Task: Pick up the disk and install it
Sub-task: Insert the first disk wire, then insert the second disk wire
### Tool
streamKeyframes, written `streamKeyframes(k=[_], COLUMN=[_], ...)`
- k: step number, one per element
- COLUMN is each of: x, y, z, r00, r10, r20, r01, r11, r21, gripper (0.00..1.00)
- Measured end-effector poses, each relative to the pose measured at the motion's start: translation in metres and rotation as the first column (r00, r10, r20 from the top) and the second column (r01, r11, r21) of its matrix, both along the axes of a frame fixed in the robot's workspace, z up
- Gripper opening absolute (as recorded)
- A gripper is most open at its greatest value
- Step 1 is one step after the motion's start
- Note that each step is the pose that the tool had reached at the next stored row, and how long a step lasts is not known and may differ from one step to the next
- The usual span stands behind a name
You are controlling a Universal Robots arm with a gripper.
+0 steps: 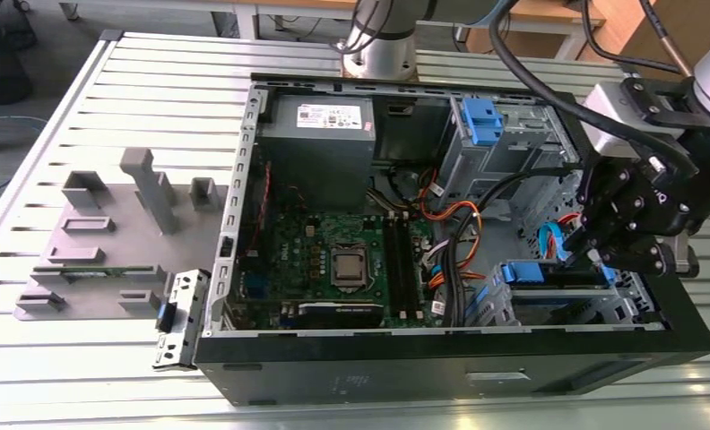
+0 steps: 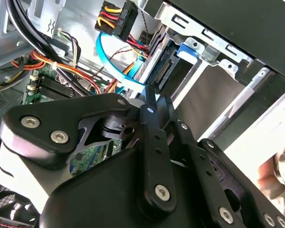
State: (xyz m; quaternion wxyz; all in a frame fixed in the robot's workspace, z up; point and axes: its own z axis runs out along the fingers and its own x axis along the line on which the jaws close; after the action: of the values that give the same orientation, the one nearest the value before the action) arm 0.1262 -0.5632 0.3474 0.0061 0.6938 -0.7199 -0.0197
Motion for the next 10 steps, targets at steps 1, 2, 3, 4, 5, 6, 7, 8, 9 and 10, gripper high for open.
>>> streamKeyframes(k=[1, 2, 3, 4, 5, 6, 7, 8, 9, 10], x=[0.0, 0.0, 0.0003, 0.0009, 0.0016, 0.0019, 0.0019, 0.0019, 0.0034, 0.0048], y=[0.0, 0.0, 0.0, 0.0, 0.0, 0.0, 0.0, 0.0001, 0.0, 0.0], z=[0.0, 0.0, 0.0, 0.0001, 0.0001, 0.0001, 0.0001, 0.0001, 0.0001, 0.0001], r00=[1.0, 1.0, 1.0, 1.0, 1.0, 1.0, 1.0, 1.0, 1.0, 1.0], r10=[0.0, 0.0, 0.0, 0.0, 0.0, 0.0, 0.0, 0.0, 0.0, 0.0], r20=[0.0, -0.0001, 0.0, -0.0001, -0.0001, 0.0, -0.0001, -0.0001, 0.0, 0.0], r01=[0.0, 0.0, 0.0, 0.0, 0.0, 0.0, 0.0, 0.0, 0.0, 0.0], r11=[1.0, 1.0, 1.0, 1.0, 1.0, 1.0, 1.0, 1.0, 1.0, 1.0], r21=[0.0003, 0.0003, 0.0003, 0.0002, 0.0001, 0.0002, 0.0001, 0.0002, 0.0001, 0.0001], gripper=[0.23, 0.23, 0.23, 0.23, 0.23, 0.23, 0.23, 0.23, 0.23, 0.23])
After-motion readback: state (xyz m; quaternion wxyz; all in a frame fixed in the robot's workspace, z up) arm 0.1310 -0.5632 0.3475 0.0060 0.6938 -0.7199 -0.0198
